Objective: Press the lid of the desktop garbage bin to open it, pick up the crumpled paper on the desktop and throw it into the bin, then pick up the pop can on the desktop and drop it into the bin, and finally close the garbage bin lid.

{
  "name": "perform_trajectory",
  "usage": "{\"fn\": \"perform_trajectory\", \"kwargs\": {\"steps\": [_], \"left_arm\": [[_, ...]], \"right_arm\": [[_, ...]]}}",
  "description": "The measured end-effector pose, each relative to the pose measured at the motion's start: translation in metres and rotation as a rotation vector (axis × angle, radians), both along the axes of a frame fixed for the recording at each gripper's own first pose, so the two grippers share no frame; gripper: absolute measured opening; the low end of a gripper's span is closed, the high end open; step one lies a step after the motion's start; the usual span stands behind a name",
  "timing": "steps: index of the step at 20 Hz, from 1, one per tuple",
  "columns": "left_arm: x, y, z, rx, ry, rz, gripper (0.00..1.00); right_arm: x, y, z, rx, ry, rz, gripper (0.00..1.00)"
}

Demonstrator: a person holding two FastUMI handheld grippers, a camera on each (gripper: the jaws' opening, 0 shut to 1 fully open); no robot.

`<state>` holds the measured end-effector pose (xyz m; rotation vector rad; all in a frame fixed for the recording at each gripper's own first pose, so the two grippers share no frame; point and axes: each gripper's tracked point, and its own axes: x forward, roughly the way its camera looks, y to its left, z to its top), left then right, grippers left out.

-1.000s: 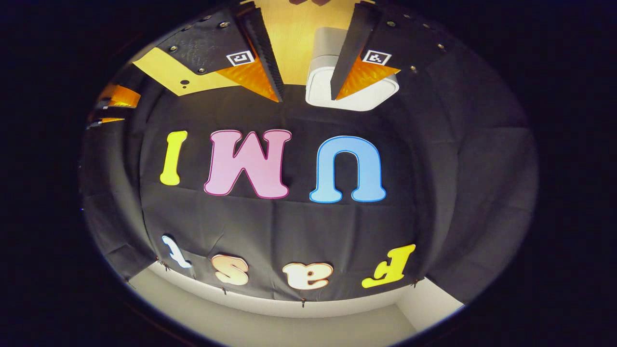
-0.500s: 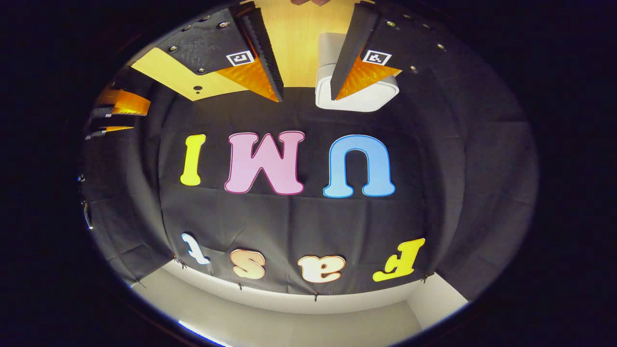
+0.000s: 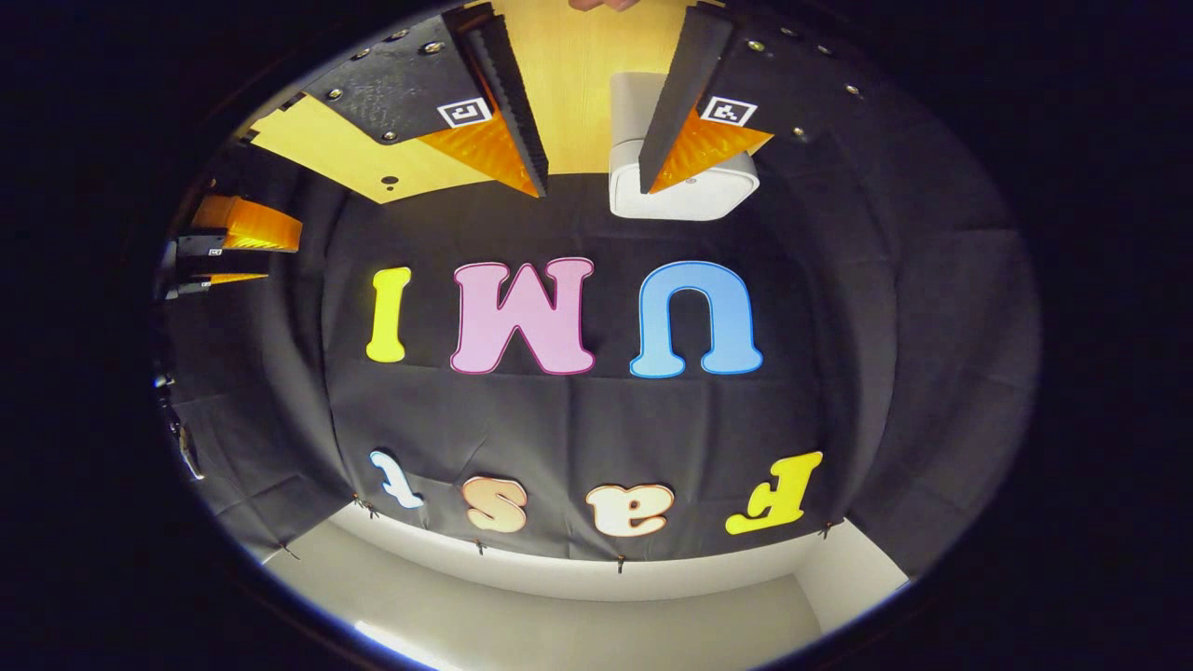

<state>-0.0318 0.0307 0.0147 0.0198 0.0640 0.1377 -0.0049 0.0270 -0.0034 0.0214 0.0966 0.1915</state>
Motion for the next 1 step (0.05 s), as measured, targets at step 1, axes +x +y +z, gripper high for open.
{"fn": "perform_trajectory", "kwargs": {"steps": [1], "left_arm": [[0.0006,-0.0018,0.0051,0.011,-0.011,-0.004,0.67]], "right_arm": [[0.0021,0.0001,-0.0006,0.000,-0.005,0.004,0.98]]}}
